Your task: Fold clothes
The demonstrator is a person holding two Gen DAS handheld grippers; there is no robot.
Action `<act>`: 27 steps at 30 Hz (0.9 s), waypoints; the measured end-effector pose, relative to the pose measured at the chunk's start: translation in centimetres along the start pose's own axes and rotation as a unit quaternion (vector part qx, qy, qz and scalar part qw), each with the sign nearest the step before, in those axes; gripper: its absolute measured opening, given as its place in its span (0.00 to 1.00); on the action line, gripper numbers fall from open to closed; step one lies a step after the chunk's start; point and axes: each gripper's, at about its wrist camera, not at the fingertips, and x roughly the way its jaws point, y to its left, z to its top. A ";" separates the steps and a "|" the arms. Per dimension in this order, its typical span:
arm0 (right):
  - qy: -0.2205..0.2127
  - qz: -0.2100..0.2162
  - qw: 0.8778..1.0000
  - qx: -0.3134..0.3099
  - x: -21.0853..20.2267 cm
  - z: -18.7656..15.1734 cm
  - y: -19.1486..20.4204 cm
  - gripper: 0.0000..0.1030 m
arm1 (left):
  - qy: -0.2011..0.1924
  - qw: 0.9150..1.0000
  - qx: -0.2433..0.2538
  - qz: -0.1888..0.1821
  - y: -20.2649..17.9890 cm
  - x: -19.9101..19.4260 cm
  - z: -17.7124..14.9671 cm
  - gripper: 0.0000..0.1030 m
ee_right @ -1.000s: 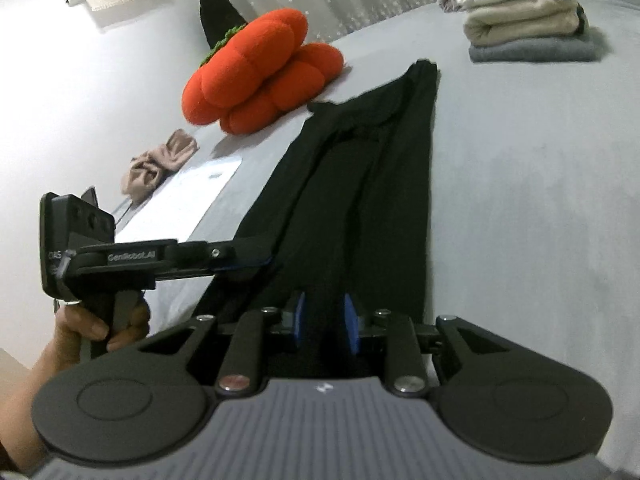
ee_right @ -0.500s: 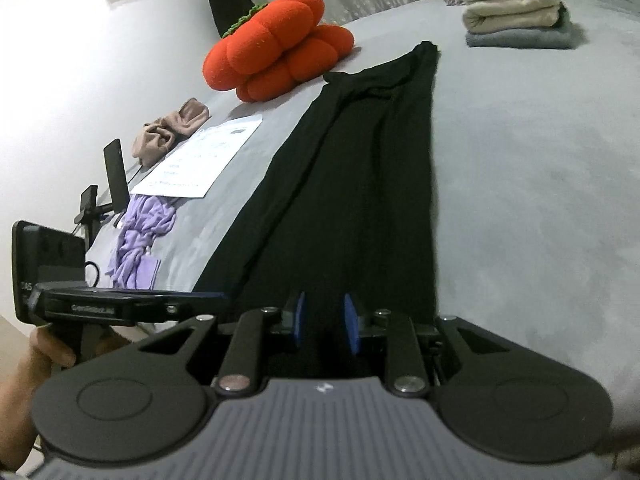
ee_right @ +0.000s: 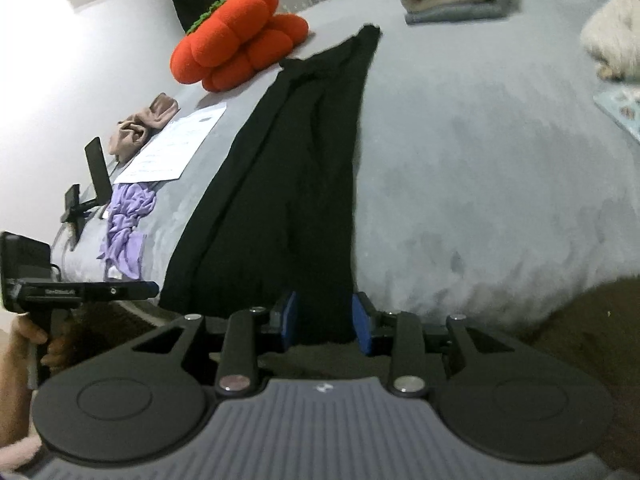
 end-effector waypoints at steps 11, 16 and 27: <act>0.089 0.020 0.995 0.034 2.3 1.4 -1.6 0.39 | 0.071 0.997 -0.001 0.015 0.6 2.7 1.6 0.50; 0.108 0.021 0.993 0.038 3.2 2.2 -2.1 0.39 | 0.094 0.995 0.014 0.013 0.3 3.2 2.3 0.50; 0.158 0.064 0.985 0.039 4.9 3.7 -3.0 0.39 | 0.143 0.988 0.016 -0.057 1.9 5.0 3.1 0.49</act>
